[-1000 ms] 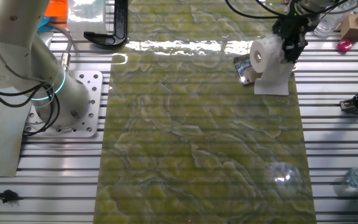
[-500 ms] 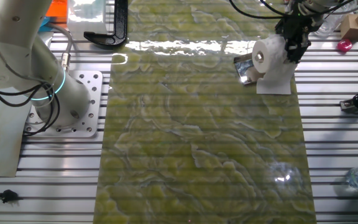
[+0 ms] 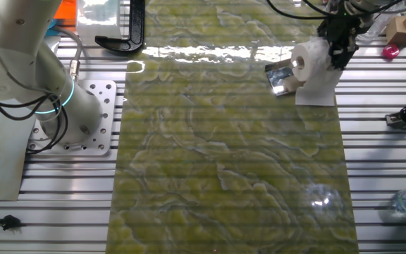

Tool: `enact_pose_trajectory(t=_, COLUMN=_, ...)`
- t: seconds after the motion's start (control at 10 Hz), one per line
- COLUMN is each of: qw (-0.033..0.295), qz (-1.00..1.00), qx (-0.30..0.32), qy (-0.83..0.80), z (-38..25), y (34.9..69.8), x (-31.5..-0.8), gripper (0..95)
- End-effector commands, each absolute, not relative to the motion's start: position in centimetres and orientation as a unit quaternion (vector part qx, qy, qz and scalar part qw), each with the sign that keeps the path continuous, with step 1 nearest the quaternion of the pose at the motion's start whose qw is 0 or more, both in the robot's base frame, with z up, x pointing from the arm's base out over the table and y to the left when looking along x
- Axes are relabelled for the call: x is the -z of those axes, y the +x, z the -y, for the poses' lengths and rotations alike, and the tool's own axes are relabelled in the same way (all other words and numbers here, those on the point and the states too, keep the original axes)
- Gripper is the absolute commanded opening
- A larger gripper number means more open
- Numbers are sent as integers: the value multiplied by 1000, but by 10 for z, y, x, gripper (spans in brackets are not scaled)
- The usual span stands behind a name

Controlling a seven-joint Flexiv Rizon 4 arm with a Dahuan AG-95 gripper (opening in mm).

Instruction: Put the toilet paper on its holder

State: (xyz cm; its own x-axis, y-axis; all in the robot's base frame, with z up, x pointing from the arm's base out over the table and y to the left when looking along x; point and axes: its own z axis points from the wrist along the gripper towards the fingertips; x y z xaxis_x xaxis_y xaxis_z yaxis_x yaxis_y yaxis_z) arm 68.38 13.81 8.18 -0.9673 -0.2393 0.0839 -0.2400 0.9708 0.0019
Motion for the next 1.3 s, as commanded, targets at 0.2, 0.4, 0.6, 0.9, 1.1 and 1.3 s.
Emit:
enact_pose_trajectory(t=0.2, qw=38, qz=991, qx=-4, qy=126, z=-137, y=681, x=-79, gripper=0)
enact_pose_trajectory(t=0.4, qw=37, qz=990, qx=-2, qy=136, z=-137, y=681, x=-78, gripper=570)
enact_pose_trajectory(t=0.6, qw=33, qz=990, qx=-2, qy=141, z=-137, y=681, x=-78, gripper=760)
enact_pose_trajectory(t=0.9, qw=34, qz=990, qx=-2, qy=138, z=-137, y=681, x=-78, gripper=760)
enact_pose_trajectory(t=1.1, qw=33, qz=990, qx=-2, qy=139, z=-137, y=681, x=-80, gripper=950)
enact_pose_trajectory(t=1.3, qw=33, qz=990, qx=-2, qy=138, z=-138, y=681, x=-81, gripper=950)
